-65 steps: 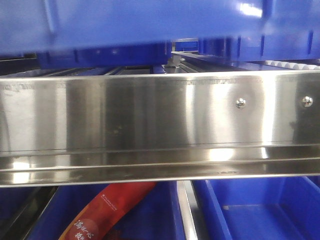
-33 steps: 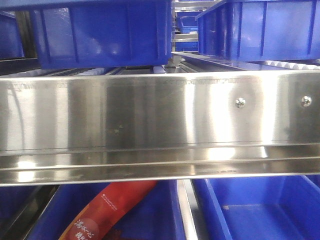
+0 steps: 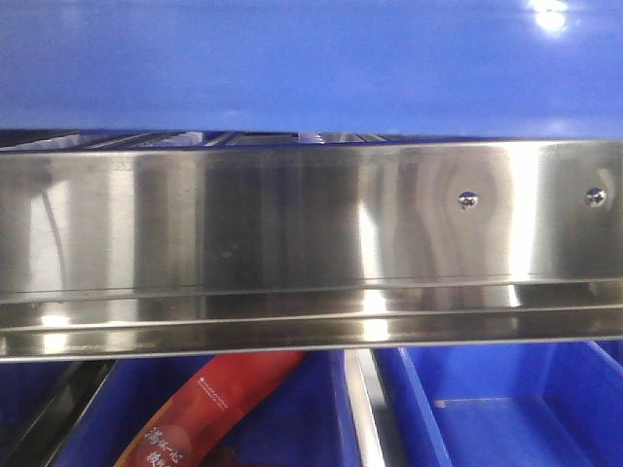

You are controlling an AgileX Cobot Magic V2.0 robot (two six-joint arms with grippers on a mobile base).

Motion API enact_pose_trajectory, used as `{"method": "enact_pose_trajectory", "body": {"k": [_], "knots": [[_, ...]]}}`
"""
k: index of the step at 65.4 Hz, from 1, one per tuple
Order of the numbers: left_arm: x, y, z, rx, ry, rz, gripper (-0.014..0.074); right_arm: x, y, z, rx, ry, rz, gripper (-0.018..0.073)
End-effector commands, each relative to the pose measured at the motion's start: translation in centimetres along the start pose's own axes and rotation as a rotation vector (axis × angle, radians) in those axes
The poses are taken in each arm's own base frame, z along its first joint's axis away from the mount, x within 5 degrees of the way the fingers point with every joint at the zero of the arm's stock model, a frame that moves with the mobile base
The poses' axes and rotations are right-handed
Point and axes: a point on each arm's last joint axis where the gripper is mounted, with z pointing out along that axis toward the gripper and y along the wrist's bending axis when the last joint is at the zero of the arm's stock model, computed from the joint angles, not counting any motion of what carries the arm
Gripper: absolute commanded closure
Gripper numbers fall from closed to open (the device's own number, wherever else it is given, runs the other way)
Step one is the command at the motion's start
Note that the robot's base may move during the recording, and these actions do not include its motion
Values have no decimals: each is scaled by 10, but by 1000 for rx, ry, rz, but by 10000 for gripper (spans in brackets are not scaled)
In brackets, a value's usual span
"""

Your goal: Move blue bin to conveyor side

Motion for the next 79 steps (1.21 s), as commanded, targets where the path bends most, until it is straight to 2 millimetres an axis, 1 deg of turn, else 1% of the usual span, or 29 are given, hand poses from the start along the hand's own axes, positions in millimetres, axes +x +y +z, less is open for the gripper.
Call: {"method": "enact_pose_trajectory", "body": {"k": [1,12,21,69,79], "knots": [[-6,0,-13,1,-120,17,605,-4,-1,-13,35,-111,-47,637],[-4,-13,-13,28,-119,81,605,-4,0,-14,24,-113,-44,637],[-4,-20,-14,1,-131,130,605,-4,0,-14,22,-113,-43,637],[-5,-20,-12,-17,-133,127,605,-4,0,-14,23,-113,-44,637],[-5,-20,-12,-17,-134,127,605,-9,0,-15,26,-173,-44,637]]}}
